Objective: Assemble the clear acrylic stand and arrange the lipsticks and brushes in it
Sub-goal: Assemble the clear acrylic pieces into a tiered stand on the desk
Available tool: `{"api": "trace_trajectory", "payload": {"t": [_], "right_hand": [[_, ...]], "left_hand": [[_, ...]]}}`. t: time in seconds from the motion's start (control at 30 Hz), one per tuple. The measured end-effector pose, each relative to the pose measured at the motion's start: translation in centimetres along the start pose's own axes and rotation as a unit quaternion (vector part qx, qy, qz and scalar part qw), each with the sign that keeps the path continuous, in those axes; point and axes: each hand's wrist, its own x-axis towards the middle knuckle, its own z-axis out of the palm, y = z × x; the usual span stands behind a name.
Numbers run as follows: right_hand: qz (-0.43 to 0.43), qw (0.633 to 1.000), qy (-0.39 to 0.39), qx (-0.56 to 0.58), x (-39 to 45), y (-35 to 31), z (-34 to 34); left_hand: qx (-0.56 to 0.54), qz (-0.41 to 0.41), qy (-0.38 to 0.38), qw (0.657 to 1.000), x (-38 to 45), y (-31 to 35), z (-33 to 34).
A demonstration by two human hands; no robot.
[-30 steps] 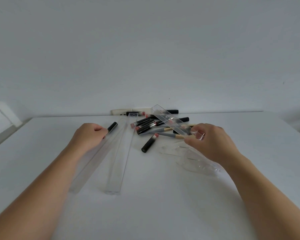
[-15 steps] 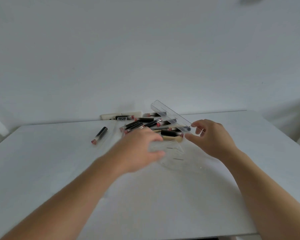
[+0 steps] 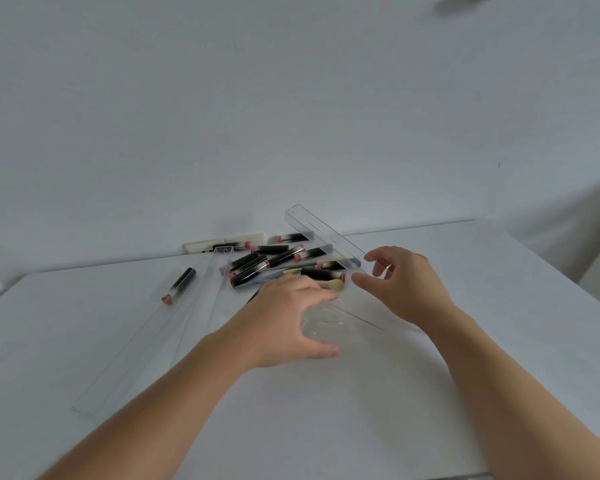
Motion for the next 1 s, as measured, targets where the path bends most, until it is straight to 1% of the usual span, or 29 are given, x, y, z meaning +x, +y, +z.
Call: {"api": "trace_trajectory", "payload": {"t": [0.1,0.2,0.27,0.33,0.37,0.4,0.53,0.63,0.67,0.73,0.8,0.83,0.9,0.97,1.0], "right_hand": [[-0.002,1.000,0.001,0.003,0.0,0.1,0.1],[-0.007,1.000,-0.001,0.000,0.1,0.1,0.3],[-0.012,1.000,-0.002,-0.004,0.1,0.2,0.4],[-0.013,1.000,-0.002,-0.008,0.0,0.2,0.4],[-0.014,1.000,-0.002,-0.010,0.0,0.3,0.4],[-0.014,1.000,-0.003,-0.011,0.0,0.3,0.5],[-0.015,1.000,-0.003,-0.009,0.0,0.3,0.4],[-0.016,1.000,-0.002,-0.012,0.0,0.3,0.5],[-0.017,1.000,-0.002,-0.015,0.0,0.4,0.5],[-0.018,1.000,-0.004,-0.021,0.0,0.4,0.6],[-0.016,1.000,-0.005,-0.023,0.1,0.4,0.6],[-0.015,1.000,-0.006,-0.024,0.1,0.4,0.5],[-0.015,0.999,-0.007,-0.028,0.0,0.4,0.6],[-0.013,0.999,-0.010,-0.029,0.0,0.3,0.6],[-0.013,0.999,-0.011,-0.028,0.0,0.3,0.6]], "left_hand": [[-0.068,-0.056,0.021,0.996,-0.9,-0.6,-0.6],[-0.162,-0.114,0.064,0.978,-1.2,-1.1,-0.7],[-0.251,-0.169,0.096,0.948,-1.1,-1.1,-0.8],[-0.352,-0.234,0.107,0.900,-0.9,-1.1,-1.0],[-0.383,-0.250,0.113,0.882,-0.8,-1.2,-1.0],[-0.391,-0.256,0.120,0.876,-0.8,-1.3,-1.0],[-0.340,-0.245,0.134,0.898,-1.2,-2.2,-1.0],[-0.293,-0.238,0.102,0.920,-1.5,-3.1,-1.8],[-0.275,-0.229,0.079,0.930,-1.6,-3.4,-2.2],[-0.262,-0.198,0.004,0.945,-1.8,-3.6,-2.6],[-0.254,-0.171,-0.070,0.950,-1.7,-3.1,-2.4],[-0.240,-0.162,-0.090,0.953,-1.5,-2.8,-2.1],[-0.179,-0.144,-0.095,0.969,-1.0,-2.2,-1.1],[-0.069,-0.116,-0.069,0.989,-0.4,-1.8,-0.1],[-0.011,-0.105,-0.044,0.993,-0.2,-1.6,0.2]]}}
